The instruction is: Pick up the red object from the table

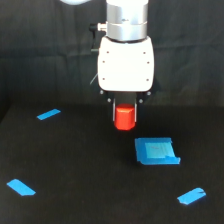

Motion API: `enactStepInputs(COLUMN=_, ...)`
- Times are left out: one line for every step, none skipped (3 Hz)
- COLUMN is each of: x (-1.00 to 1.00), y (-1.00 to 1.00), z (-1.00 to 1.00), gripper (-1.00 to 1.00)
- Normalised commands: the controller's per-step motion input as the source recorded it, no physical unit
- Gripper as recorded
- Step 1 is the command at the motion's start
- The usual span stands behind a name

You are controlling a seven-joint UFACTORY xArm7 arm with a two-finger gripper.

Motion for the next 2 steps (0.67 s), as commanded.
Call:
enactStepInputs(x=0.06, y=-0.01, z=0.05, gripper=-0.98)
enactStepInputs(x=0.01, y=0.02, z=0.1, gripper=-1.0)
